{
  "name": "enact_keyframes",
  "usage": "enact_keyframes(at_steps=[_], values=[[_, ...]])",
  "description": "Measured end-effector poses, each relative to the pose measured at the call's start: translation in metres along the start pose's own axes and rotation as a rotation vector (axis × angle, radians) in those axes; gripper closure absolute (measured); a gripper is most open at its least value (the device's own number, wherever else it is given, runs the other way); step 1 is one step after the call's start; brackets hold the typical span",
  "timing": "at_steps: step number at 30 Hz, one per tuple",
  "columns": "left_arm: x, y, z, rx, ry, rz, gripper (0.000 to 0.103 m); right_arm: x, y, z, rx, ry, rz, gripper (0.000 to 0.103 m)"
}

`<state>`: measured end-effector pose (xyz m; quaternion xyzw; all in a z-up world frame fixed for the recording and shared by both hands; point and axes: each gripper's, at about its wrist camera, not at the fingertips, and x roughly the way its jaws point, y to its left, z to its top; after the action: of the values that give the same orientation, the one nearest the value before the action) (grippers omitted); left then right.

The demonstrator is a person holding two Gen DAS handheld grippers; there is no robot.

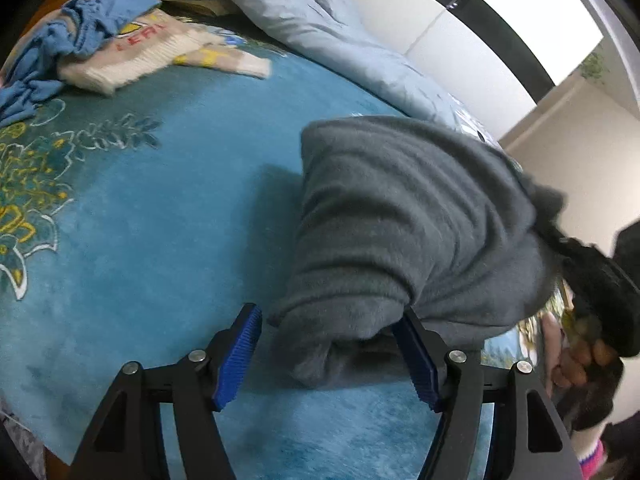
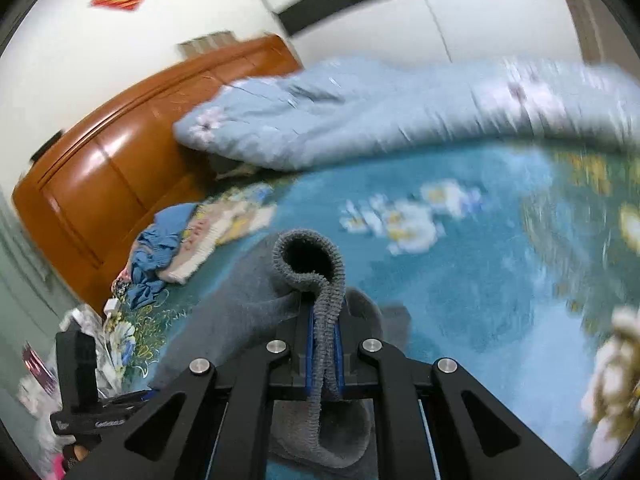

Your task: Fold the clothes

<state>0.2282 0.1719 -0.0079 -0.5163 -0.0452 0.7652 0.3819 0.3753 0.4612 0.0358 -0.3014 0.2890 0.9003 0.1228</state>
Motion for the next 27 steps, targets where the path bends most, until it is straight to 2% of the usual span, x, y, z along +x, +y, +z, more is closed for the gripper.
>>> enact_keyframes(at_steps=[3,7,10,12,16,19,22,23,27], values=[[-0.010,-0.008,0.001,0.041,-0.008,-0.043,0.031,0.018,-0.022,-0.018,0.062,0.064,-0.026,0.093],[-0.033,-0.017,0.011,0.078,-0.088,-0.062,0.031,0.017,-0.040,-0.023,0.141,0.069,0.000,0.089],[-0.041,-0.020,0.028,0.082,-0.135,-0.039,0.031,0.014,-0.031,-0.018,0.102,0.071,-0.033,0.084],[-0.046,-0.024,0.040,0.089,-0.158,-0.024,0.031,0.006,-0.024,-0.014,0.067,0.061,-0.052,0.072],[-0.053,-0.038,0.055,0.141,-0.189,-0.012,0.032,-0.020,-0.007,-0.007,-0.008,-0.018,-0.143,0.071],[-0.039,-0.058,0.051,0.216,-0.162,-0.040,0.031,-0.032,0.011,-0.004,-0.060,-0.071,-0.110,0.071],[-0.025,-0.069,0.047,0.263,-0.133,-0.059,0.031,-0.022,0.032,-0.005,-0.128,-0.034,0.029,0.071],[-0.020,-0.065,0.045,0.256,-0.121,-0.059,0.031,-0.016,0.036,-0.006,-0.144,-0.014,0.039,0.071],[-0.002,-0.053,0.036,0.227,-0.074,-0.056,0.032,0.012,0.030,-0.012,-0.142,0.051,-0.026,0.071]])
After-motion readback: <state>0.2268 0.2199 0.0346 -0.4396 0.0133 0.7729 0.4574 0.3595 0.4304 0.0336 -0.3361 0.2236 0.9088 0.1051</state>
